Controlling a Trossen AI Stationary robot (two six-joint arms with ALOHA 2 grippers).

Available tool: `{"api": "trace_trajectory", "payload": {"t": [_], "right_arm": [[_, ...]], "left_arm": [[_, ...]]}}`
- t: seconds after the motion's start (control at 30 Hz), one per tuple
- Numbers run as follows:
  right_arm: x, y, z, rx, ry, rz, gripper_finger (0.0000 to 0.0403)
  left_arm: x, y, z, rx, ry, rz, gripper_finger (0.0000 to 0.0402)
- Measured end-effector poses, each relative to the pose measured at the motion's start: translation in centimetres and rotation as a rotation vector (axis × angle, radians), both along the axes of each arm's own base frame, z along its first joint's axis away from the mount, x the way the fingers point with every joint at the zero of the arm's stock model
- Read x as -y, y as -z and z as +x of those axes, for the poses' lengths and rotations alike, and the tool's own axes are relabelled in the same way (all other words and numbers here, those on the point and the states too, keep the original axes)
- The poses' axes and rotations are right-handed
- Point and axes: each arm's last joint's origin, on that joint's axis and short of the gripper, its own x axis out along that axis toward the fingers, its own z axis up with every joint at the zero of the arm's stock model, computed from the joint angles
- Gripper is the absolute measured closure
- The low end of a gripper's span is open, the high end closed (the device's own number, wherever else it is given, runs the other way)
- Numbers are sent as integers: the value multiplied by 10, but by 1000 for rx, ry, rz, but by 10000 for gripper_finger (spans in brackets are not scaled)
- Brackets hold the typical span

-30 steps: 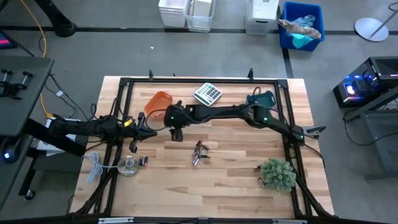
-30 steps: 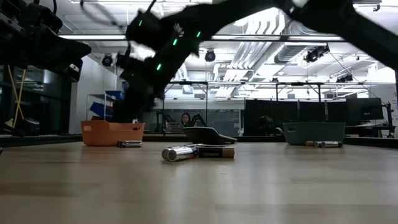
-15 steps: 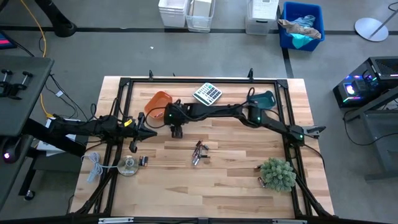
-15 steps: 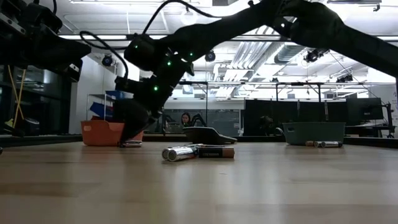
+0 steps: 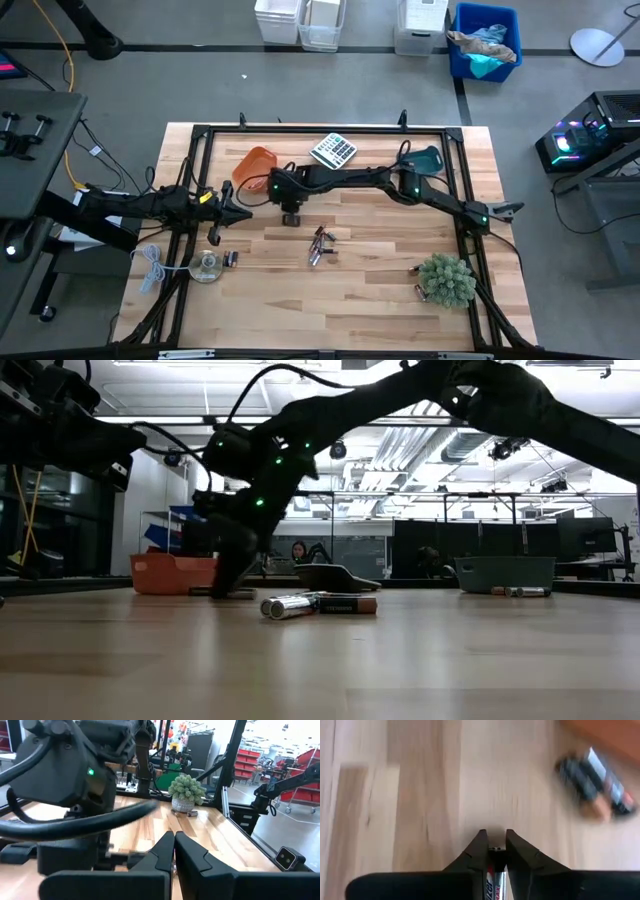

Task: Sort batteries
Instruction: Put the silver battery into the orange bin

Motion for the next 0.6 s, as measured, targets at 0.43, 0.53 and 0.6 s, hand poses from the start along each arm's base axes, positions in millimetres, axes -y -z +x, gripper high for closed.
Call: {"api": "trace_trajectory", "payload": {"t": [0.43, 0.53, 0.6], "right_arm": [[40, -116, -44, 72, 58, -12, 399], [51, -142, -66, 24, 73, -44, 399], [63, -156, -84, -7, 103, -54, 399]], "left_arm": [[0, 0, 0, 0, 0, 0, 396], [0, 0, 0, -1, 0, 0, 396], [0, 0, 0, 0, 0, 0, 396]]}}
